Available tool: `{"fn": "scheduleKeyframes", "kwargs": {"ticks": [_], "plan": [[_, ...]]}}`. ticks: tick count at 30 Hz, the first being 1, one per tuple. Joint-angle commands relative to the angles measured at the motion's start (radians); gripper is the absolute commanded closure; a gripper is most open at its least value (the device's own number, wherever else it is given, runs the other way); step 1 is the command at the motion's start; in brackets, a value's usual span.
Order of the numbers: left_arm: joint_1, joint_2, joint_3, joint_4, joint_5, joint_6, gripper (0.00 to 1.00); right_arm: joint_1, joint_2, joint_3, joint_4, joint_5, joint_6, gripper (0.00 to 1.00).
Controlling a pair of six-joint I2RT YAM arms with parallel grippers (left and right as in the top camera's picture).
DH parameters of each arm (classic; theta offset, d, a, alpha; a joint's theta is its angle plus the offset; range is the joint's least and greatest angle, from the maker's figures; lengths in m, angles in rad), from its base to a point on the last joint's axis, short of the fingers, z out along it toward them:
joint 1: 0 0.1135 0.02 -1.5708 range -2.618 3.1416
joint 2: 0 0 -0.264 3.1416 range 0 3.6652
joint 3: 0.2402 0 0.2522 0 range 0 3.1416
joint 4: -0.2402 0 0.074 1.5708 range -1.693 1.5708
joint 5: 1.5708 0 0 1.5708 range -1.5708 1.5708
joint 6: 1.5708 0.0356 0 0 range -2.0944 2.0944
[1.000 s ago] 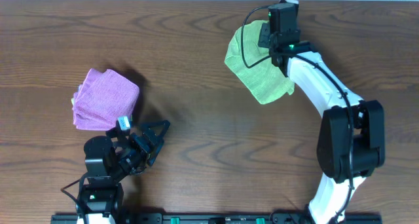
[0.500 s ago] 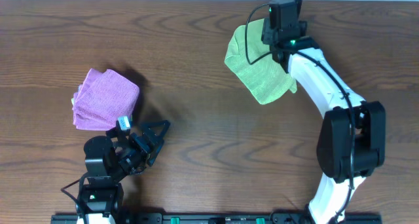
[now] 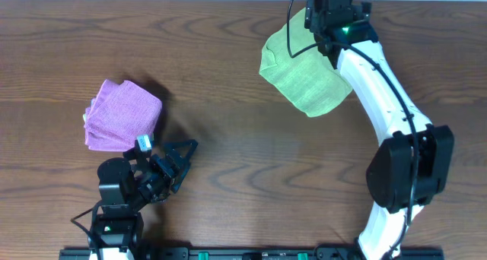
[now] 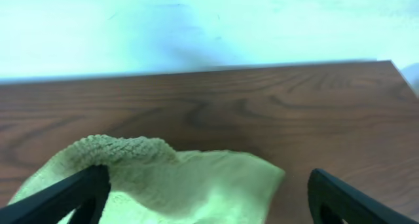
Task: Fold the cloth
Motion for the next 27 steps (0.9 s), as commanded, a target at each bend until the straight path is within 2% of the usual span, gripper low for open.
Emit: {"fn": "scheduleKeyframes", "kwargs": {"ticks": [1, 12, 22, 27], "plan": [[-0.005, 0.002, 0.016, 0.003, 0.016, 0.023, 0.04, 0.001, -0.006, 0.019, 0.000, 0.033, -0.020, 0.01], [-0.005, 0.002, 0.016, -0.001, 0.024, 0.046, 0.04, 0.006, -0.006, 0.019, 0.002, 0.019, -0.090, 0.01], [-0.005, 0.002, 0.016, -0.005, 0.027, 0.049, 0.05, 0.047, -0.006, 0.025, -0.187, -0.362, -0.115, 0.01], [-0.005, 0.002, 0.016, -0.005, 0.028, 0.049, 0.04, 0.037, -0.006, 0.025, -0.255, -0.389, -0.105, 0.01]]}}
